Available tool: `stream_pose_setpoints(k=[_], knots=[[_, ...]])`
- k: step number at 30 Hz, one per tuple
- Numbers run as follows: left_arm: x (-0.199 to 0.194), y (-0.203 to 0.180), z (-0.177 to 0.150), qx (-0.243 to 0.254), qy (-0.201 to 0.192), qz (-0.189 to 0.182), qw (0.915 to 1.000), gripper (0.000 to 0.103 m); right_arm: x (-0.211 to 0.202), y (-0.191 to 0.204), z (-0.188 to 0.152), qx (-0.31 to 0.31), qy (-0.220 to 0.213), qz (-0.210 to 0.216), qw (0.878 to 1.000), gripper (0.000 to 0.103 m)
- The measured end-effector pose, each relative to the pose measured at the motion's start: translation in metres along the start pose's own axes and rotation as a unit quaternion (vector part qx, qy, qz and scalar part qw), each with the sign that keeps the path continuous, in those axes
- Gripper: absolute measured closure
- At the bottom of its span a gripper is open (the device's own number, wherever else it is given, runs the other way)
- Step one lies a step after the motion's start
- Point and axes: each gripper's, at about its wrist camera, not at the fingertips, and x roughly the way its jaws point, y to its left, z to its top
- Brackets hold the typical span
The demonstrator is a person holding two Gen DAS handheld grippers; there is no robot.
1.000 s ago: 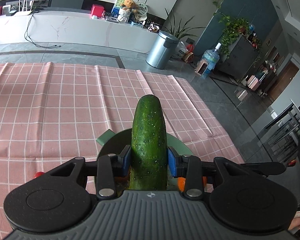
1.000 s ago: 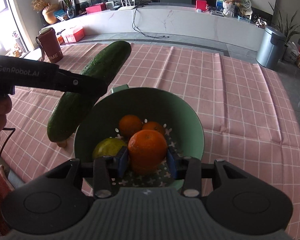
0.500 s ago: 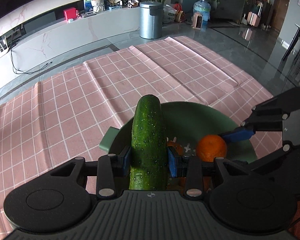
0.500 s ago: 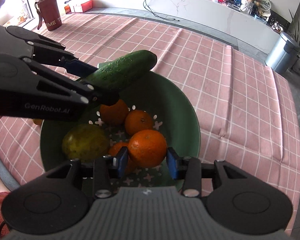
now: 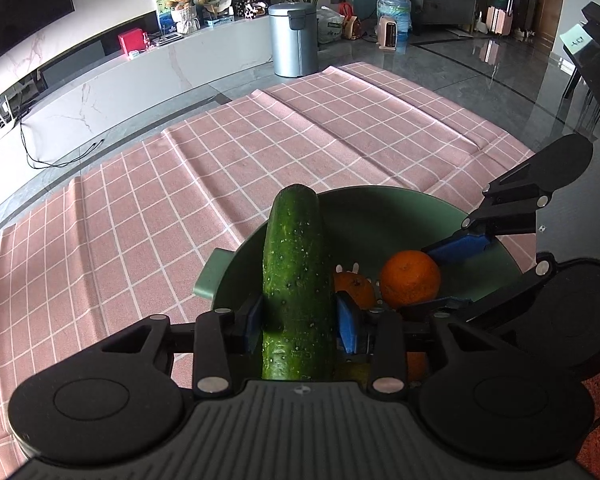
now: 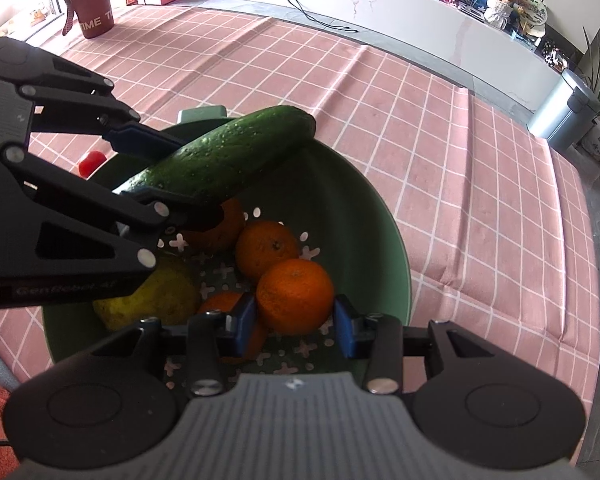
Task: Organize fruits
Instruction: 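Lower the cucumber into the green colander and open the left tool, then grasp a small brown fruit with the right tool while the left tool grasps another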
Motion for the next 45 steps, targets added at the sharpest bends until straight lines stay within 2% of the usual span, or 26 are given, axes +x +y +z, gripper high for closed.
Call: stream_pose_setpoints(k=[1, 8, 11, 13, 19, 30, 35, 39, 43, 45], knots=[[-0.001, 0.0, 0.0, 0.002, -0.002, 0.002, 1.0, 0.054, 0.0, 0.0, 0.0, 0.002, 0.0, -0.003, 1.0, 0.064], [-0.013, 0.002, -0.001, 0.001, -0.025, -0.003, 0.9997, 0.045, 0.0, 0.0, 0.001, 0.016, -0.001, -0.01, 1.0, 0.062], [-0.024, 0.009, -0.004, -0.02, -0.038, -0.019, 0.9989, 0.044, -0.004, 0.002, 0.0, 0.018, -0.01, -0.017, 1.0, 0.048], [-0.035, 0.016, -0.006, -0.032, -0.046, -0.03, 0.998, 0.044, -0.009, 0.003, -0.001, 0.02, -0.016, -0.027, 0.999, 0.047], [-0.073, 0.049, -0.016, -0.084, -0.063, -0.049, 0.9932, 0.044, -0.042, 0.015, -0.009, 0.066, -0.074, -0.036, 0.994, 0.046], [-0.117, 0.101, -0.054, -0.157, -0.075, -0.007, 0.9847, 0.044, -0.081, 0.068, -0.018, 0.148, -0.169, -0.014, 0.974, 0.047], [-0.121, 0.111, -0.079, -0.171, -0.063, 0.003, 0.9831, 0.05, -0.087, 0.1, -0.023, 0.161, -0.201, 0.009, 0.966, 0.057], [-0.116, 0.117, -0.102, -0.188, -0.042, -0.008, 0.9812, 0.059, -0.082, 0.128, -0.026, 0.153, -0.212, 0.022, 0.965, 0.069], [-0.106, 0.12, -0.119, -0.205, -0.027, -0.026, 0.978, 0.068, -0.067, 0.153, -0.026, 0.147, -0.204, 0.042, 0.967, 0.082], [-0.099, 0.119, -0.129, -0.211, -0.023, -0.036, 0.9765, 0.069, -0.058, 0.163, -0.025, 0.138, -0.193, 0.039, 0.971, 0.088]])
